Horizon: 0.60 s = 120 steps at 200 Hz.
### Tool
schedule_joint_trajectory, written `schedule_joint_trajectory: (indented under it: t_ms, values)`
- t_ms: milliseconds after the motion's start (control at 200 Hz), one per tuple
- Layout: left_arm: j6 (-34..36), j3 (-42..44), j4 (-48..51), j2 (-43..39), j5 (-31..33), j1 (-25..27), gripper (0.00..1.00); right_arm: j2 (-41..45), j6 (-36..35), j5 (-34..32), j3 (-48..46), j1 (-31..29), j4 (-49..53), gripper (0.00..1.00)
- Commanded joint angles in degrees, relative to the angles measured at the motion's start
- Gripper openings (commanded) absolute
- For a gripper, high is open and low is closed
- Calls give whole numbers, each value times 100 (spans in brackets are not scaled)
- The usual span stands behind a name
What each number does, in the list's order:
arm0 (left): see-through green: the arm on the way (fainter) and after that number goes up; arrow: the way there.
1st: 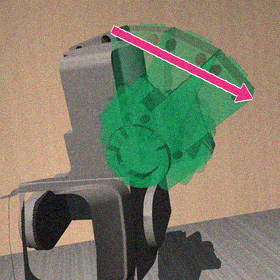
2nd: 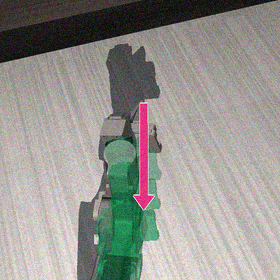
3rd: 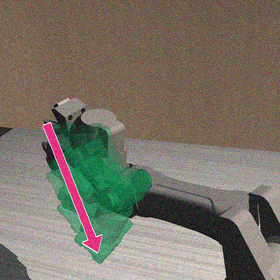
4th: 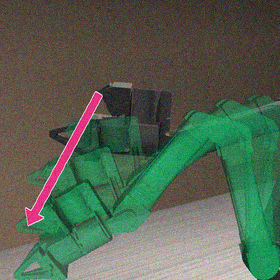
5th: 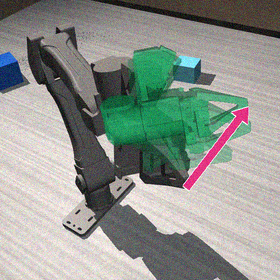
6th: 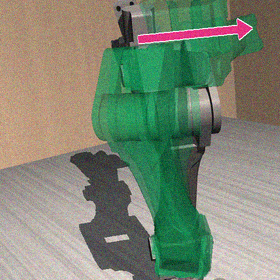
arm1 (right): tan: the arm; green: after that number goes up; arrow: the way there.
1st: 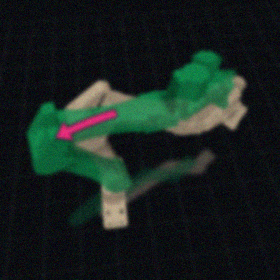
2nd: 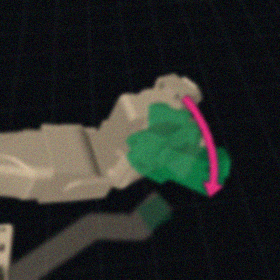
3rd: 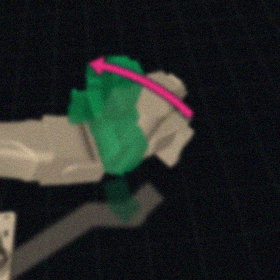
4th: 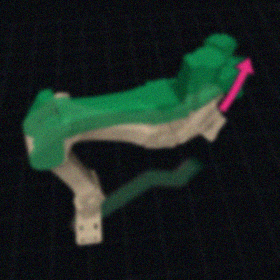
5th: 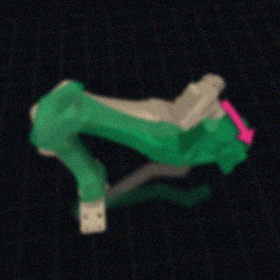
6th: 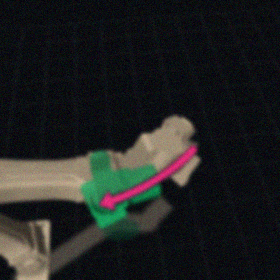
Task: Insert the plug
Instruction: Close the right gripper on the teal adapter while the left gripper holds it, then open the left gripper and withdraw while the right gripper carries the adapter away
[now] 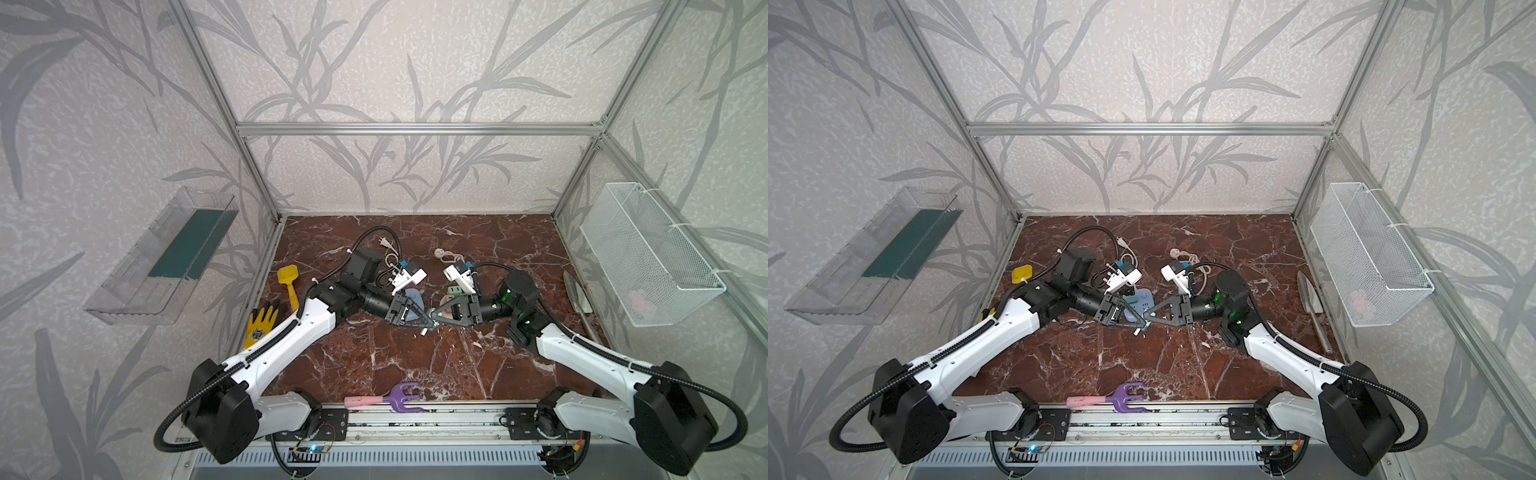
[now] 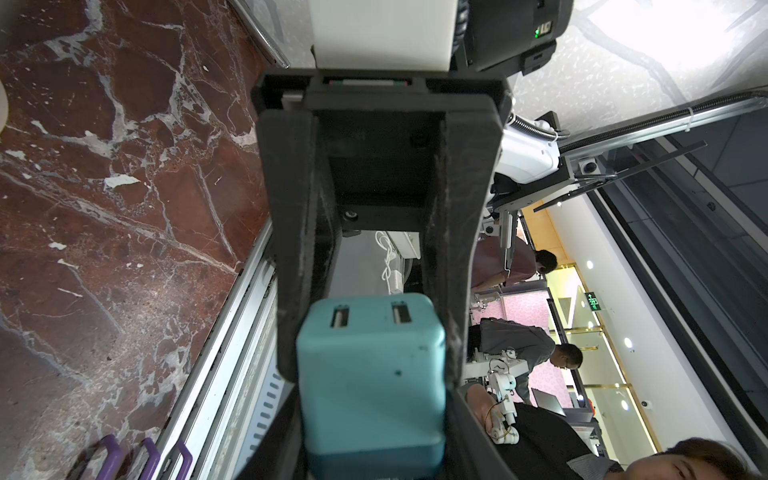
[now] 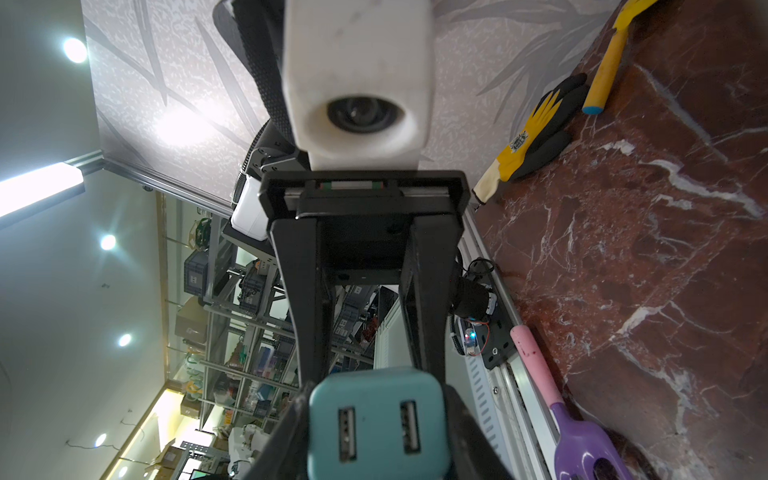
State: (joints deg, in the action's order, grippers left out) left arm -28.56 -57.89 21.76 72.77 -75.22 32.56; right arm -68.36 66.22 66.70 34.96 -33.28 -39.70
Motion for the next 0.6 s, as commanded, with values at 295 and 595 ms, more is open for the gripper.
schedule_joint_trajectory:
  t_ms: [295, 595]
  values:
    - [859, -468, 1260, 66, 1080, -96, 64, -15, -411, -7, 257, -50, 475, 0]
    - [320, -310, 1746, -478, 4517, -840, 99, 144, -2357, -1497, 972, -98, 3497, 0]
